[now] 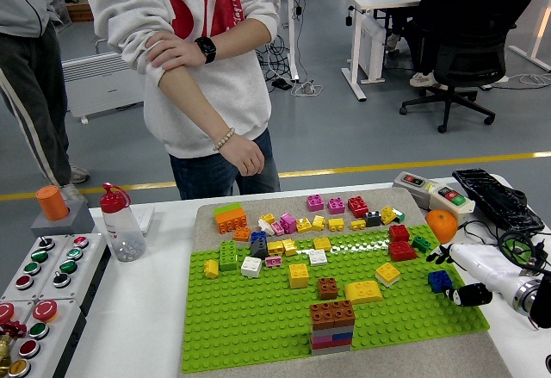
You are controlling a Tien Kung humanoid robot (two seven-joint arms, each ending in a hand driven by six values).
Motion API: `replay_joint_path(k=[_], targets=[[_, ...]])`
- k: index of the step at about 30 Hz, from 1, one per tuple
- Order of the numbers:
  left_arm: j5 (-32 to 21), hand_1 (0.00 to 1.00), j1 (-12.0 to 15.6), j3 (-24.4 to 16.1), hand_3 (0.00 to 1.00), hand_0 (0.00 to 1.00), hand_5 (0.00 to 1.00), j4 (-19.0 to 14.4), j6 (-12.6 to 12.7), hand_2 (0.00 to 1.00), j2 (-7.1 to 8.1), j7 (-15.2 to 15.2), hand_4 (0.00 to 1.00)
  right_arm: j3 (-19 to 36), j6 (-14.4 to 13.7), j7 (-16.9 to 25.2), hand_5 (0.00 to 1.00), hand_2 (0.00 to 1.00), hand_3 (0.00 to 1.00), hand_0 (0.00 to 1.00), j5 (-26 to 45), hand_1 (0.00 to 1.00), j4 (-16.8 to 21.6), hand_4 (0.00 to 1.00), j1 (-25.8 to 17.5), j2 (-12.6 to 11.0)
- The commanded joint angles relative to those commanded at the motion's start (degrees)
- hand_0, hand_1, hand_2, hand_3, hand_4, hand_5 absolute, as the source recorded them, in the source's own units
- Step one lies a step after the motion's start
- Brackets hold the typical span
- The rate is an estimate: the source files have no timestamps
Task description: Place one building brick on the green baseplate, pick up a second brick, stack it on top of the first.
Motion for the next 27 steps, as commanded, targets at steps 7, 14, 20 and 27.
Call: replay_joint_path(k=[7, 14, 20, 27], targets=[[-0.1, 0.681, -0.12, -0.02, 0.578, 0.659, 0.998, 0.0, 0.02, 0.7, -0.01, -0.02, 0.301, -1.34, 0.68, -0.58, 0.068, 0.741, 0.759, 0.765, -1.17, 0.756, -1.48, 0.653, 1.07, 0.24], [-0.13, 0.68, -0.2, -0.12, 0.578, 0.659, 0.998, 0.0, 0.04, 0.701, -0.01, -0.02, 0.299, -1.88, 0.84, -0.84, 0.079, 0.741, 0.756, 0.763, -1.29, 0.754, -3.14, 0.652, 1.63, 0.68], [-0.13, 0.681, -0.23, -0.2, 0.578, 0.659, 0.998, 0.0, 0.06, 0.699, -0.03, -0.04, 0.299, -2.09, 0.46, -0.67, 0.078, 0.732, 0.75, 0.759, -1.45, 0.744, -4.27, 0.651, 1.93, 1.08], [-0.13, 0.681, -0.26, -0.12, 0.578, 0.66, 0.998, 0.0, 0.02, 0.698, 0.0, -0.02, 0.299, -2.52, -0.1, -0.22, 0.086, 0.718, 0.732, 0.752, -1.51, 0.737, -5.39, 0.646, 2.23, 1.35]])
